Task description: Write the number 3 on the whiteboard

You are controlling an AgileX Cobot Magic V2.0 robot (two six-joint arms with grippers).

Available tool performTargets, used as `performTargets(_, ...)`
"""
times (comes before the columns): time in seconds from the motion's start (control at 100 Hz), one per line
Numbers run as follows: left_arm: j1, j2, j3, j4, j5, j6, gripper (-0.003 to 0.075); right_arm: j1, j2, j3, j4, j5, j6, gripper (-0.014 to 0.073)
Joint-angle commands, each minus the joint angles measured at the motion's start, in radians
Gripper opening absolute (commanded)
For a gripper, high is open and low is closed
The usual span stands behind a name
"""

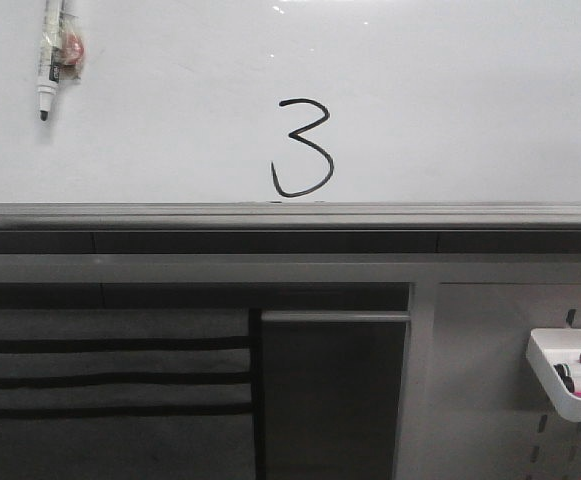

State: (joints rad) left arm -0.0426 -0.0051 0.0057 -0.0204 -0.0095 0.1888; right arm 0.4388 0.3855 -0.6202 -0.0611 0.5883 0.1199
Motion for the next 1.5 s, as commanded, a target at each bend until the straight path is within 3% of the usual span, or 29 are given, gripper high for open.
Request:
performTargets(0.0,-0.023,-0.031,0.002,0.033,-0.105,-0.030,-0.0018,-0.005,0.003,-0.026,-0.016,-0.081,-0.009,-0.0074)
performTargets(0.2,-0.036,-0.031,0.002,0.033,-0.102,-0.174,-0.0018,-0.005,0.003,-0.026,-0.016,-0.081,-0.009,-0.0074)
performTargets(1.32,-0.036,-0.031,0.002,0.031,-0.102,-0.176,-0.0018,-0.028,-0.032,0.000,-0.005,-0.089,-0.007,-0.0074)
performTargets(1.39,-0.036,-0.031,0.002,0.031,-0.102,-0.176,-0.0018,-0.078,-0.075,0.050,0.041,-0.130,-0.007,-0.0074)
performTargets(1.49,-0.036,-0.031,0.002,0.031,-0.102,-0.176,-0.0018,-0.177,-0.158,0.184,0.114,-0.333,-0.007,-0.0074)
